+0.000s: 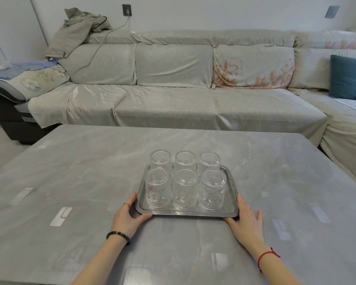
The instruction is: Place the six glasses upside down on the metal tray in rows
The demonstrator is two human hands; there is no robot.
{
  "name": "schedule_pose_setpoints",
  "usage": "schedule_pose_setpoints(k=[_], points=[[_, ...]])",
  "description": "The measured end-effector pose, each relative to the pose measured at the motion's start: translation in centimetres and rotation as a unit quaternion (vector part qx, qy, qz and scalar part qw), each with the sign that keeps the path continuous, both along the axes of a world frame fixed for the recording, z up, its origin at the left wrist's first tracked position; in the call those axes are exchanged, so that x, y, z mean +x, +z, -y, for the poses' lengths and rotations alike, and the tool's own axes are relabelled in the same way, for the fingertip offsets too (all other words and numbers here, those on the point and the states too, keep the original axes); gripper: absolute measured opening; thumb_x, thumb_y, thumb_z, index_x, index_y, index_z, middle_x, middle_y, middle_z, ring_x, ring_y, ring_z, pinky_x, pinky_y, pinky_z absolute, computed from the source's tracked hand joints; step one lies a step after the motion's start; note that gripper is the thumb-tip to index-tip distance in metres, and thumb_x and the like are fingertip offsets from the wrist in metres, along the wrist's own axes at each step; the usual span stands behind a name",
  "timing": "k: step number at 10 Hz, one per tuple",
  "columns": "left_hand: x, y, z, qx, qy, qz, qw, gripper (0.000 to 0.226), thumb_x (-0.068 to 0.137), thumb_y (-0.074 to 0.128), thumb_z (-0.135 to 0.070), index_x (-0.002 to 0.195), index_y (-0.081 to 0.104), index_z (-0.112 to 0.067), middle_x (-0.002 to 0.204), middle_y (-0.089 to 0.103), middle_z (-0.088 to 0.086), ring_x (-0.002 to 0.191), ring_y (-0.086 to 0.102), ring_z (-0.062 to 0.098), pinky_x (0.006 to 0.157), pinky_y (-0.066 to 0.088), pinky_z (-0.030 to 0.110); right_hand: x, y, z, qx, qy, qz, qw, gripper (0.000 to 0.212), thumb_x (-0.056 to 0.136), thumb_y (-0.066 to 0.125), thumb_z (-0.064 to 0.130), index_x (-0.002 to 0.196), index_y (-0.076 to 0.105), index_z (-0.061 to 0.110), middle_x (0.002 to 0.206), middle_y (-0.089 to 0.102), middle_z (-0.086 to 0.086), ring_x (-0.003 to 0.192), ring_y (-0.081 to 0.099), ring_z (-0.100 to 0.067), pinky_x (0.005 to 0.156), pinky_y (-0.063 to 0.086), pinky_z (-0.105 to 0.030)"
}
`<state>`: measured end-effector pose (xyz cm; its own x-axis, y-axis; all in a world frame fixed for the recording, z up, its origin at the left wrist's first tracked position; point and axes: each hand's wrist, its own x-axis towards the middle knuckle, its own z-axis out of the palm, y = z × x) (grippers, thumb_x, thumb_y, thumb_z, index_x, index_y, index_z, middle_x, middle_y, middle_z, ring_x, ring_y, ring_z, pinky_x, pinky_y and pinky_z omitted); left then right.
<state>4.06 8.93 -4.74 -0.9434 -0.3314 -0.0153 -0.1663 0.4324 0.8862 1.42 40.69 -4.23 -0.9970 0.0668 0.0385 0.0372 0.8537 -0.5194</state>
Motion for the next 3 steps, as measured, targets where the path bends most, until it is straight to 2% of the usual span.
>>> schedule_pose_setpoints(k=[1, 2, 3], points=[[0.0, 0.1, -0.1, 0.000, -0.001, 0.007, 1.000, 0.089, 0.059, 0.083, -0.022, 0.134, 0.035, -0.013, 0.140, 0.045, 0.005, 0.126, 0.042, 0.017, 0.106, 0.031, 0.029, -0.1, 0.4, -0.2, -0.006, -0.001, 0.016, 1.000, 0.086, 0.080, 0.052, 0.054, 0.144, 0.006, 0.021, 0.154, 0.019, 0.003, 0.142, 0.014, -0.012, 0.114, -0.007, -0.045], [0.1, 0.1, 0.0, -0.012, -0.020, 0.011, 1.000, 0.090, 0.062, 0.080, -0.026, 0.136, 0.032, -0.013, 0.142, 0.042, 0.004, 0.128, 0.040, 0.017, 0.106, 0.030, 0.028, -0.1, 1.2, -0.5, -0.035, 0.038, 0.069, 0.996, 0.092, 0.074, 0.063, 0.048, 0.143, 0.009, 0.017, 0.153, 0.021, 0.000, 0.141, 0.017, -0.015, 0.115, -0.002, -0.047], [0.1, 0.4, -0.3, -0.103, -0.046, 0.014, 0.993, 0.087, 0.068, 0.073, -0.040, 0.138, 0.027, -0.013, 0.141, 0.043, 0.005, 0.128, 0.040, 0.020, 0.110, 0.029, 0.034, -0.6, 4.8, -1.3, -0.122, 0.037, 0.094, 0.987, 0.091, 0.072, 0.072, 0.035, 0.141, 0.017, 0.011, 0.150, 0.028, -0.009, 0.136, 0.029, -0.023, 0.113, 0.018, -0.039]])
